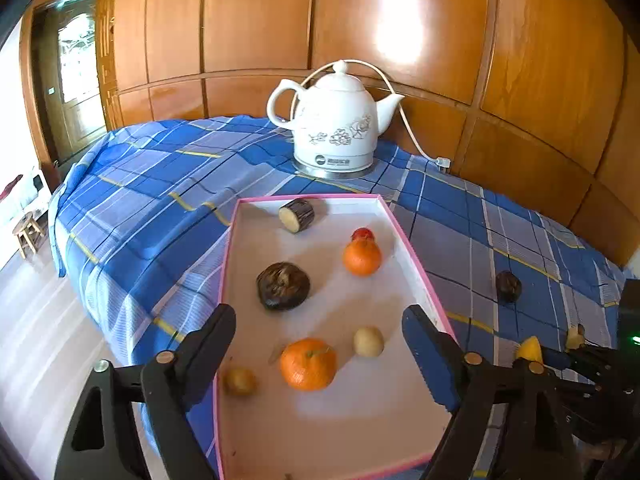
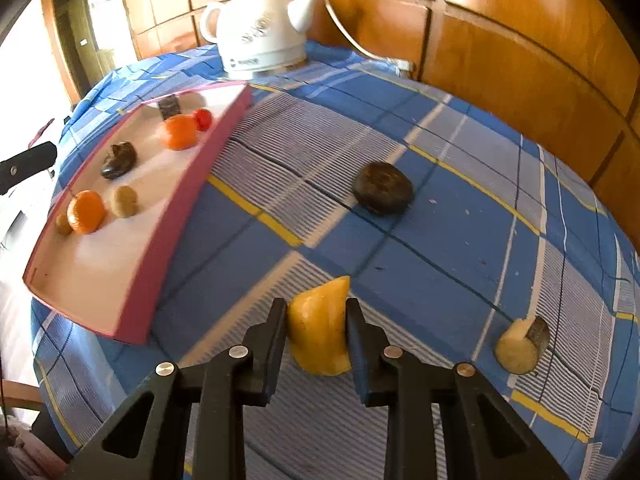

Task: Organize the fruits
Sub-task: 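Withdraw the left tool from the tray while the right tool carries the yellow wedge toward it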

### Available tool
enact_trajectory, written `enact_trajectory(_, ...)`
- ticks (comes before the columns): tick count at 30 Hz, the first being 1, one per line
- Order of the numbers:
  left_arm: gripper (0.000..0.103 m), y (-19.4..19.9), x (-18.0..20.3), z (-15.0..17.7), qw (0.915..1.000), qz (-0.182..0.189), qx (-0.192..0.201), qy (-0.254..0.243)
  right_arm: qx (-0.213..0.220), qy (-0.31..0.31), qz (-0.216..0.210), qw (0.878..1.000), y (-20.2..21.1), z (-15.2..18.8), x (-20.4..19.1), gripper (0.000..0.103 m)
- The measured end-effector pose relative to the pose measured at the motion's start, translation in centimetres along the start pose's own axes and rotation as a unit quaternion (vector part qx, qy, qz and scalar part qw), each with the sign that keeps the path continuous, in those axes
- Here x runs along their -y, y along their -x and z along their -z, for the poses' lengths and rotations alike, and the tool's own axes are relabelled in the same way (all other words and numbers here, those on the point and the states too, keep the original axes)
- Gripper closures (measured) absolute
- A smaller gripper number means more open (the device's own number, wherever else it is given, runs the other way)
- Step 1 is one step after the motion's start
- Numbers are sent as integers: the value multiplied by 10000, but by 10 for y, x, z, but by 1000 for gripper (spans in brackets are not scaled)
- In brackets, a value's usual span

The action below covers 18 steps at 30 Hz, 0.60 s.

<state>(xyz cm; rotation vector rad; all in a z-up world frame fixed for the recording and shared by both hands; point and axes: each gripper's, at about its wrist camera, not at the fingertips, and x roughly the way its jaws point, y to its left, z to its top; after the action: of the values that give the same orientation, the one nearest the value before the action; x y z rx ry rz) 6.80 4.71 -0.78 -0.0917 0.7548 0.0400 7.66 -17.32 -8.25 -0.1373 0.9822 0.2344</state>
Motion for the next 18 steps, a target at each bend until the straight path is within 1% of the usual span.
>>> enact_trajectory(2,14,6,-5,5,10000,-43,10,45,36,45,-96,9999,1,0,-10,75)
enact_trajectory(5,11,14,-11,12,9999,-111,32,87,55,118,-104,9999,-1,1,-20,75)
enact_trajectory(10,8,23,-15,19,9997,-217,79,89,38,-133,-266,9996,-1,-1,-14,75)
enact_trajectory(18,5,32,-18,20,9993,-296,148,177,14,-148,-312,9994,-1,0,-14,75)
